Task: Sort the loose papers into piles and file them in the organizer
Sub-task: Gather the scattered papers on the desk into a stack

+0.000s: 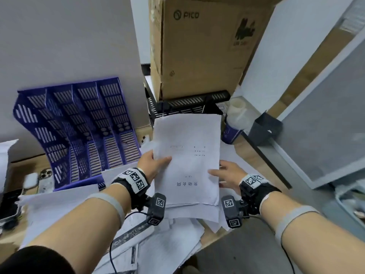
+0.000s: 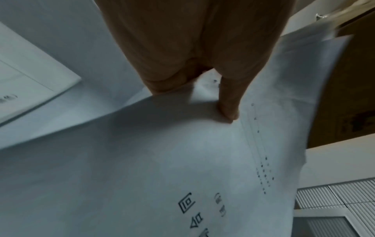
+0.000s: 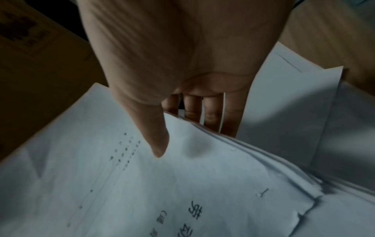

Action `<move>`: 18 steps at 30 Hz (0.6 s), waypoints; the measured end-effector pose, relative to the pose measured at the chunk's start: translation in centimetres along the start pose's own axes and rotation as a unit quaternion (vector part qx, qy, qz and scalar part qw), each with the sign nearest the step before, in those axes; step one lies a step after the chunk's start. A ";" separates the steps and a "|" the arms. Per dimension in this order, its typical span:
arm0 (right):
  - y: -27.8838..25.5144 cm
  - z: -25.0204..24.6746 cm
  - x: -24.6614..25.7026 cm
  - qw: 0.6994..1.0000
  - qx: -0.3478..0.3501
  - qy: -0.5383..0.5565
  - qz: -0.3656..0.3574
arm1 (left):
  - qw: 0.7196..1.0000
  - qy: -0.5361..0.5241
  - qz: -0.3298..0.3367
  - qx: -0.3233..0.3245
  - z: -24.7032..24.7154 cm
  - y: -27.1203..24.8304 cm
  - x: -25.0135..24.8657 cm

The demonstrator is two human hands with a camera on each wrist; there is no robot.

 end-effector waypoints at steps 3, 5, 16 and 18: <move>0.4 -1.2 -0.7 0.998 -0.049 -0.036 -0.017 | 0.996 -0.043 -0.042 0.060 2.2 -0.2 0.1; 0.6 -2.4 -1.0 0.992 -0.073 -0.098 -0.014 | 0.994 -0.029 -0.070 0.079 2.9 -0.3 0.2; -0.3 -3.1 2.2 0.828 -0.020 -0.558 -0.041 | 0.914 0.342 0.009 0.219 6.3 -0.3 -1.3; -0.3 -1.5 3.3 0.792 -0.024 -0.606 -0.074 | 0.870 0.395 -0.040 0.293 8.4 -1.4 -0.8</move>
Point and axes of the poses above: each hand's wrist, its own y-axis towards the middle knuckle, its own z-axis out of the palm, x = y × z, the point moved 5 cm from there along y, towards the middle knuckle, and after that the axes turned 8 degrees about -y, right-handed, at the moved point
